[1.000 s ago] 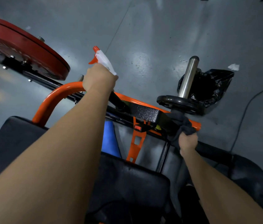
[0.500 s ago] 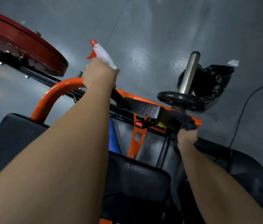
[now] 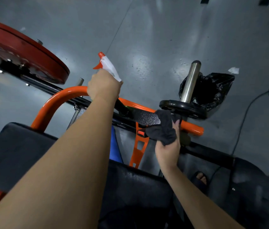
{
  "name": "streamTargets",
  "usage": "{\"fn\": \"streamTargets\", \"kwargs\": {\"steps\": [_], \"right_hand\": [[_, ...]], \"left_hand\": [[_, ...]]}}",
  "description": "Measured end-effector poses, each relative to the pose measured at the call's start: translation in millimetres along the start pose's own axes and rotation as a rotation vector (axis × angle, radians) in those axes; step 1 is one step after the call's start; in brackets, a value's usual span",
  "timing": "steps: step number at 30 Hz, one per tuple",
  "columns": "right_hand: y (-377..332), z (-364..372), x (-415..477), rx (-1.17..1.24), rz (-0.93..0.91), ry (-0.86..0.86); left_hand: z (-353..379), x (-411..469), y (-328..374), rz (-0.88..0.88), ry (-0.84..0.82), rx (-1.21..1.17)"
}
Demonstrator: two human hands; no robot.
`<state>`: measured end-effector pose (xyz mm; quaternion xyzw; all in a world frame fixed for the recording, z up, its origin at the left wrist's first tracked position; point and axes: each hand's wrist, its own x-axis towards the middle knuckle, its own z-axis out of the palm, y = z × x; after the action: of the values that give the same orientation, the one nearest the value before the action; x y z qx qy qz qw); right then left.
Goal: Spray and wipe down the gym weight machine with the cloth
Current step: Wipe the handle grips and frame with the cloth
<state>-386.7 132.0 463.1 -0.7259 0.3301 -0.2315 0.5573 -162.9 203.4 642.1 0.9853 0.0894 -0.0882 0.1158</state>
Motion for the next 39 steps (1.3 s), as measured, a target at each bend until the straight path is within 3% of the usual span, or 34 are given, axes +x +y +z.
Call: {"fn": "streamTargets", "kwargs": {"steps": [3,6,8,12,16,18,21,26,29,32,35,39], "right_hand": [[-13,11,9,-0.12,-0.208,-0.063],[-42,41,19,-0.578,-0.402,-0.219],[-54,69,25,-0.751,-0.452,-0.323],[-59,96,37,-0.847,-0.477,-0.33],[-42,73,43,-0.78,-0.594,-0.435],[-38,53,48,-0.711,-0.597,-0.401],[-28,21,47,-0.539,-0.512,-0.285],[14,-13,31,0.137,-0.119,-0.048],[66,-37,22,0.082,0.189,0.016],[95,-43,27,-0.068,0.347,-0.031],[99,-42,54,-0.105,0.572,0.042],[128,-36,66,-0.048,0.651,0.111]], "left_hand": [[1,2,1,-0.01,-0.002,0.02],[1,3,-1,-0.001,-0.011,0.016],[0,2,-1,0.015,-0.008,0.008],[-3,3,1,-0.022,-0.078,-0.011],[-4,3,1,-0.031,-0.077,0.016],[-3,2,3,-0.021,-0.056,0.045],[-4,-2,5,-0.015,-0.025,0.067],[-2,-5,5,-0.001,-0.005,0.082],[-2,-4,5,0.004,0.005,0.089],[2,-1,3,0.018,0.051,0.099],[3,-4,2,0.034,0.069,0.115],[2,-2,2,0.014,0.066,0.121]]}}
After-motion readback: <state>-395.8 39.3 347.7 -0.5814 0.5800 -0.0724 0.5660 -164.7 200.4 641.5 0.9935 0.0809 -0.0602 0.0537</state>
